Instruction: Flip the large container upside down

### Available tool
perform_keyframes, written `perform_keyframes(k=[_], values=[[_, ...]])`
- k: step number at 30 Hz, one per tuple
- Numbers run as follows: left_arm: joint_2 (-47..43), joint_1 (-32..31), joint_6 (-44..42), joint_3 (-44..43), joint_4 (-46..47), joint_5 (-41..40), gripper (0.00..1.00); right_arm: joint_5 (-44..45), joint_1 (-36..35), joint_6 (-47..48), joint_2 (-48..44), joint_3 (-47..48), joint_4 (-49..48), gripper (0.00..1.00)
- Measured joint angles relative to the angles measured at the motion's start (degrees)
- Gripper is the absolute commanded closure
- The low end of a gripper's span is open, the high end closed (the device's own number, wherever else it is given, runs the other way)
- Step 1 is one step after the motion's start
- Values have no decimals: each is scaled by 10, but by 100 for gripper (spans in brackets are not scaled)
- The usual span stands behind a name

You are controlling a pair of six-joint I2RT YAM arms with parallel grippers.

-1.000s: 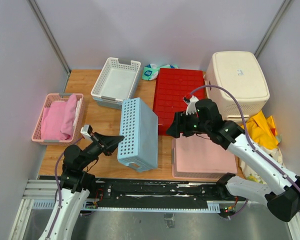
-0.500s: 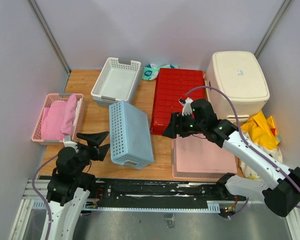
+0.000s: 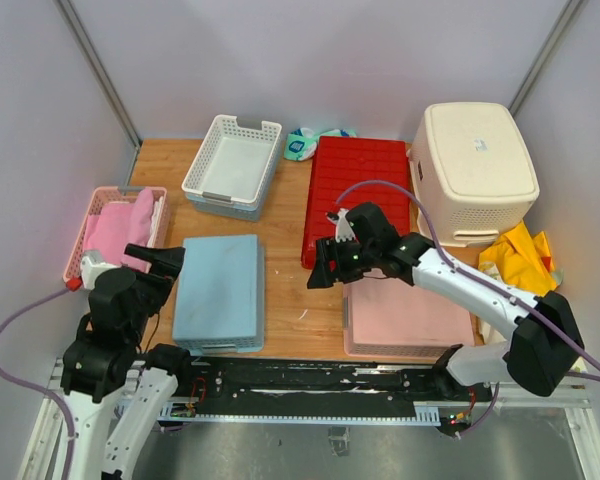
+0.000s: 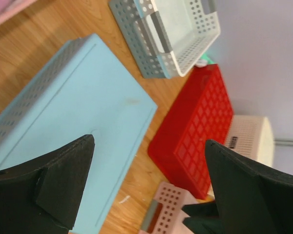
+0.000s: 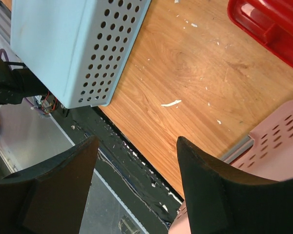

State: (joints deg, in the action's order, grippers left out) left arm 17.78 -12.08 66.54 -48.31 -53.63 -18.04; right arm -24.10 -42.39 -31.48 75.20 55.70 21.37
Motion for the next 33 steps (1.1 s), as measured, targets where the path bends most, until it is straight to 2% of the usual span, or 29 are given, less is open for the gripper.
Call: perform_keyframes(k=[7, 14, 21, 24, 28, 33], values=[[136, 0, -147, -25, 19, -3, 1, 2, -47, 0, 49, 28, -7, 33], [226, 0, -232, -104, 30, 14, 1, 2, -107, -2, 161, 75, -50, 34], [279, 0, -274, -226, 45, 33, 1, -14, -126, -16, 312, 193, -91, 36], [290, 0, -281, -253, 49, 41, 1, -33, -146, -28, 365, 251, -110, 38], [308, 0, -290, -266, 54, 53, 1, -68, -165, -52, 424, 313, -146, 38], [328, 0, -297, -260, 56, 64, 1, -136, -170, -94, 445, 322, -224, 38]])
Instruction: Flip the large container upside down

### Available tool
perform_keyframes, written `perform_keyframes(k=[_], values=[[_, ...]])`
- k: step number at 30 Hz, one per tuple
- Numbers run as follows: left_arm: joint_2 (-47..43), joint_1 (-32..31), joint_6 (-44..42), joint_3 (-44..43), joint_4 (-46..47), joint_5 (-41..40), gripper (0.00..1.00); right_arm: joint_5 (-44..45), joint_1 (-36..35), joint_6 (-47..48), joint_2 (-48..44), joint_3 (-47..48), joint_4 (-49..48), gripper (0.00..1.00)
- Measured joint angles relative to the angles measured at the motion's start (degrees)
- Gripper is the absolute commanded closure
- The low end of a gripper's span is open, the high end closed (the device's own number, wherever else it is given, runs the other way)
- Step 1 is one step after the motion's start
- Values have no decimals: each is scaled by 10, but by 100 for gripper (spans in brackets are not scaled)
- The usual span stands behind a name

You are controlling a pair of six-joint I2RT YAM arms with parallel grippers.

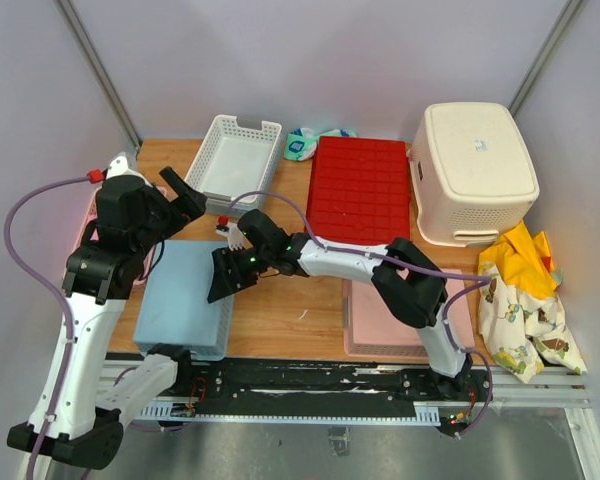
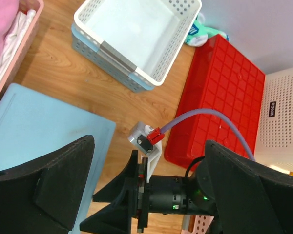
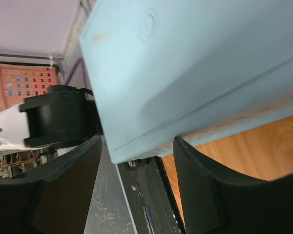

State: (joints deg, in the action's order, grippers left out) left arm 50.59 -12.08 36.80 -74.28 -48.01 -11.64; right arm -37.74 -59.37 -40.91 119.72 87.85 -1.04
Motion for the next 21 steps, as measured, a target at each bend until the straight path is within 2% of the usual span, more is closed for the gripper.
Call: perform_keyframes(k=[4, 10, 14, 21], values=[[13, 0, -10, 4, 1, 9, 1, -18, 1, -6, -14, -17, -35, 38], [43, 0, -42, -4, 7, 14, 1, -11, 17, -6, -83, -120, -42, 38], [108, 0, -75, -34, 12, 10, 1, 38, 56, 20, -185, -206, 3, 36], [280, -7, -130, -105, 47, 5, 1, 202, 154, 114, -439, -263, 148, 31]])
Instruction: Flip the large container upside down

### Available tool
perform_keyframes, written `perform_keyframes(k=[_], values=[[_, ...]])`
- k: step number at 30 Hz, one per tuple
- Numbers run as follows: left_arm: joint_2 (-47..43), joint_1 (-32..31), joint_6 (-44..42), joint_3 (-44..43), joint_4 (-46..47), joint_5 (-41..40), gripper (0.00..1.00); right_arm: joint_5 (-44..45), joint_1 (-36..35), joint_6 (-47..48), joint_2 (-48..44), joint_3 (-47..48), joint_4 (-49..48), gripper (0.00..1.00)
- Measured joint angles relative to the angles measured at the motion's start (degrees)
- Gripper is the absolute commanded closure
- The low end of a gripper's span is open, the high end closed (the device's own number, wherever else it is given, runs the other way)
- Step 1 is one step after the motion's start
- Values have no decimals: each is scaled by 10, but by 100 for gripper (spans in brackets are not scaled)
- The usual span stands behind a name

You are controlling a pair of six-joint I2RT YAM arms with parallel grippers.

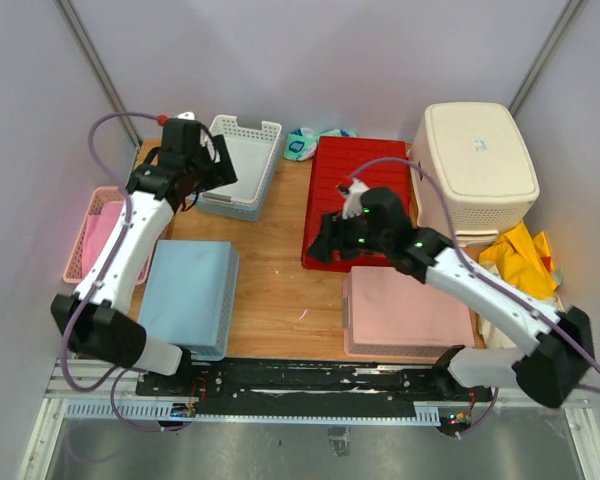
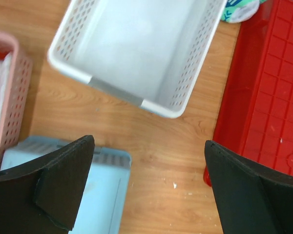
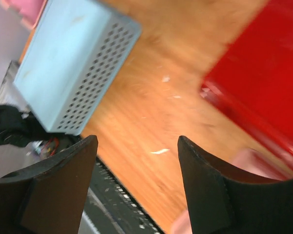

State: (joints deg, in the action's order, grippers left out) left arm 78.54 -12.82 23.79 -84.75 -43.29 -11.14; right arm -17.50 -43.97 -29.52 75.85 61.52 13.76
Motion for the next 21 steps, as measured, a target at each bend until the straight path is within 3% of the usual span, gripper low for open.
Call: perform_keyframes(k=[5, 9, 15, 21], values=[[139, -49, -45, -90, 39, -18, 1, 75, 101, 29, -144, -54, 65, 30], [252, -74, -75, -171, 59, -19, 3, 106, 141, 42, -190, -70, 119, 30], [406, -78, -107, -266, 72, -19, 34, 125, 150, 55, -199, -71, 170, 30], [475, -78, -126, -296, 66, -34, 64, 131, 156, 58, -199, -72, 188, 30]])
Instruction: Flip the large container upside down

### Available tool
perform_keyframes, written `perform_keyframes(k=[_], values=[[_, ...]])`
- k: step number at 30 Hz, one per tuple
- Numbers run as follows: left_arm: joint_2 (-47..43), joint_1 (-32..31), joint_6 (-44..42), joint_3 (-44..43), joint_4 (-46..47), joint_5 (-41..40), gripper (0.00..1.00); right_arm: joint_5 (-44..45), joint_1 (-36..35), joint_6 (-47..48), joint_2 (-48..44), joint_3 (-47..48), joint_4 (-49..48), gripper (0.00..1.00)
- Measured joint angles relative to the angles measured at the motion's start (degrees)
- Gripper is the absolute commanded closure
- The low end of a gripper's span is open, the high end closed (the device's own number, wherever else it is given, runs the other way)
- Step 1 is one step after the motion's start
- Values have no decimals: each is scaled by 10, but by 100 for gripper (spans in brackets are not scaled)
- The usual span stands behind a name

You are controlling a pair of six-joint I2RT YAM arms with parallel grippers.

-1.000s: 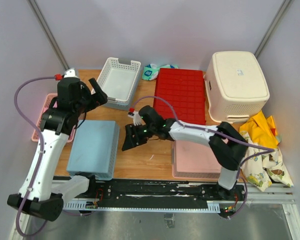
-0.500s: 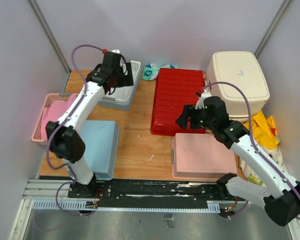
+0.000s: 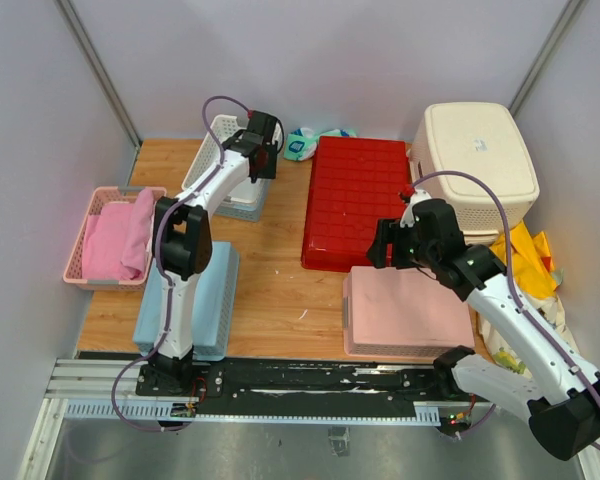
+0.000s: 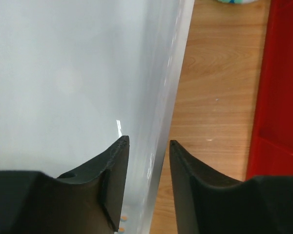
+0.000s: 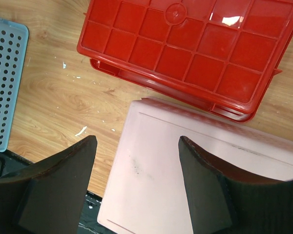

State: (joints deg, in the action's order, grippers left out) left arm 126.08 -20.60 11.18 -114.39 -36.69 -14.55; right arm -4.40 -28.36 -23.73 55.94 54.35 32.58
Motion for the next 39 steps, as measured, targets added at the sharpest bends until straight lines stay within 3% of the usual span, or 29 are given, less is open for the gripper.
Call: perform_keyframes(k=[4, 7, 17, 27, 33, 39], values=[[6, 0, -5, -9, -2, -3, 79, 0, 1, 1, 5, 0, 4, 30], [6, 0, -7, -17, -2, -2, 99, 0, 4, 2, 12, 0, 4, 30], [-33, 3, -18, -49, -43, 1, 100, -1, 5, 2, 17, 0, 4, 31], [-272, -16, 34, -28, -37, 58, 100, -19, 5, -14, 14, -9, -5, 32], [-370, -25, 77, 69, -28, 125, 100, -26, 5, -21, 0, -27, -7, 32], [-504, -32, 182, 287, 12, 261, 100, -19, 5, -21, -12, -31, -8, 32]])
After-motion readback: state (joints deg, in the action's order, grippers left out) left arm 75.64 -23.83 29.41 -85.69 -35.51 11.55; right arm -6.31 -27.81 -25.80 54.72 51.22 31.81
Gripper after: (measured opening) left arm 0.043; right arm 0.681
